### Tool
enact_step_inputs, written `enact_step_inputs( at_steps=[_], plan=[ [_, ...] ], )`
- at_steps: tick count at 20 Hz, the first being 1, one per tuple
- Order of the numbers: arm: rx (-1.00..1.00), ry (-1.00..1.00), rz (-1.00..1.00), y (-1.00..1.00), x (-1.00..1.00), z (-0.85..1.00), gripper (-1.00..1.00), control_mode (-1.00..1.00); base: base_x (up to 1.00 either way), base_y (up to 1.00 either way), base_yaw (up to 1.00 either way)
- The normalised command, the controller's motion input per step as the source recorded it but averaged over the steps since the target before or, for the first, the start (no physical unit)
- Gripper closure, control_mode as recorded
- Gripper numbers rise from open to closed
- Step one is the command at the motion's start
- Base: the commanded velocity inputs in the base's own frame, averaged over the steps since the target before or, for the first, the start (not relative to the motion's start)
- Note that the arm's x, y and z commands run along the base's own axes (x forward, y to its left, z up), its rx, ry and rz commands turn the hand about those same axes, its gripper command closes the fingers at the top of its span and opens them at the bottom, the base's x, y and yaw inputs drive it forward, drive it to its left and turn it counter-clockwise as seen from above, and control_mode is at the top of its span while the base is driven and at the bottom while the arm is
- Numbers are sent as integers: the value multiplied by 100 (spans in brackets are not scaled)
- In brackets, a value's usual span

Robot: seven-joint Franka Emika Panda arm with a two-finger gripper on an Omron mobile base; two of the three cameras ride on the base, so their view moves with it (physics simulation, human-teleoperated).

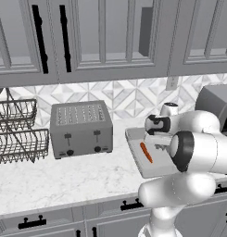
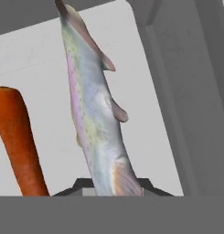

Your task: Place one carrot and one fish in each tupperware on the nearby counter, to pack two identical lunches.

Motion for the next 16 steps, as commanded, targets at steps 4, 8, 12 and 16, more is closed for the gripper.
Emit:
enact_step_inputs(
  at_steps=[4,8,12,16],
  plan=[
    [0,2,0,11,-3,-24,-100,-100,0,0,0],
    [0,0,0,12,-18,-5,-100,-100,0,0,0],
    [0,0,0,23,-23,2,-100,-100,0,0,0],
    [0,0,0,16,-40,37,-100,-100,0,0,0]
  ],
)
